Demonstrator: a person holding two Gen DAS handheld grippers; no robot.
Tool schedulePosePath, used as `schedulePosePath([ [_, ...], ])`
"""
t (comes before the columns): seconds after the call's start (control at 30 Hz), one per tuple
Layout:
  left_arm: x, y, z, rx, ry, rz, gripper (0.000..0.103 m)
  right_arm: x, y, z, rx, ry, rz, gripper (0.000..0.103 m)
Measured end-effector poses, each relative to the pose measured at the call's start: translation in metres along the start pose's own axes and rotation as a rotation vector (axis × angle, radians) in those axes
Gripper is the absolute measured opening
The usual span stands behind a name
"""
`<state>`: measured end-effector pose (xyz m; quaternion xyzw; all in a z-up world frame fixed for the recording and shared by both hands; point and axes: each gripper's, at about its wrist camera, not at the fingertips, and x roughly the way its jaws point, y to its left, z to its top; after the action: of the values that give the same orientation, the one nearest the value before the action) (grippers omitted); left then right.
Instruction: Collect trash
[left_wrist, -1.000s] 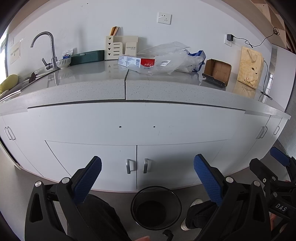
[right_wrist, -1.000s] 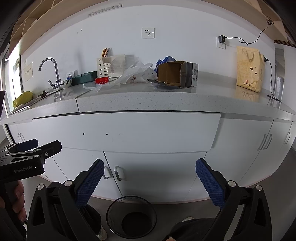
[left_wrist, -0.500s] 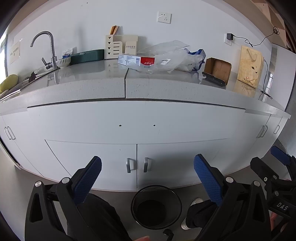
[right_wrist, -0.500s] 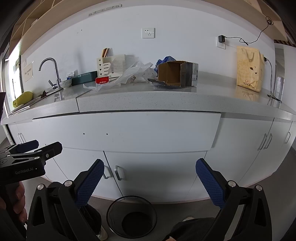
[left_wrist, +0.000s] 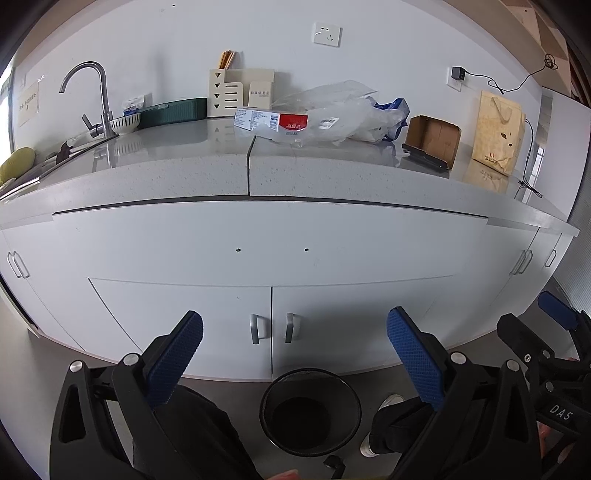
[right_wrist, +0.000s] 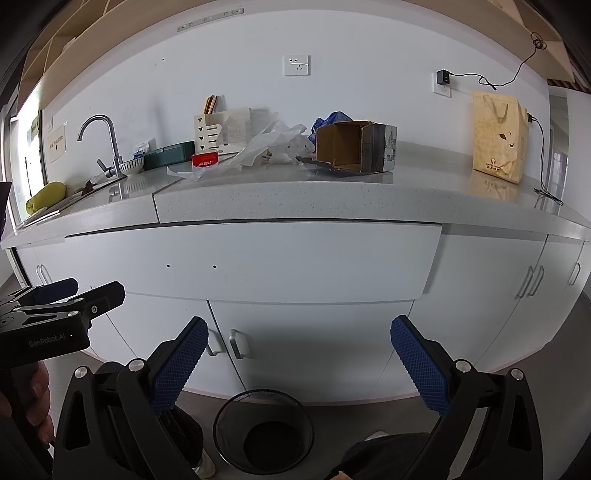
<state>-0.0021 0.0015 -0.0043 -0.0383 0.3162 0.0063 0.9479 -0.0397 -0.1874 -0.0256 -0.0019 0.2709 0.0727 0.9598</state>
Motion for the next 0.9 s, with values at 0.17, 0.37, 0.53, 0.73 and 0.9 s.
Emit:
schedulePosePath([
  [0.17, -0.0002, 0.0000, 0.0003, 0.001, 0.001, -0.001, 0.099, 0.0001, -0.0003, 0.0004, 0.001, 0.000, 0.000, 0.100],
  [0.37, -0.0009, 0.0001, 0.0006, -0.001, -0.002, 0.000, 0.099, 0.0001, -0.0002, 0.0001, -0.001, -0.001, 0.000, 0.100],
  [0.53, -0.0008, 0.0003, 0.0007, 0.000, -0.001, -0.001, 0.099, -0.0007, -0.0002, 0.0009, -0.001, 0.000, 0.001, 0.100],
  [0.73, -0.0011, 0.0003, 0.0011, 0.001, -0.002, -0.001, 0.099, -0.0021, -0.0007, 0.0035, -0.002, -0.004, 0.000, 0.100],
  [0.9, -0.0037, 0.0017, 0.0034, 0.000, -0.006, -0.001, 0.099, -0.0033, -0.0023, 0.0047, 0.008, -0.019, -0.003, 0.100],
])
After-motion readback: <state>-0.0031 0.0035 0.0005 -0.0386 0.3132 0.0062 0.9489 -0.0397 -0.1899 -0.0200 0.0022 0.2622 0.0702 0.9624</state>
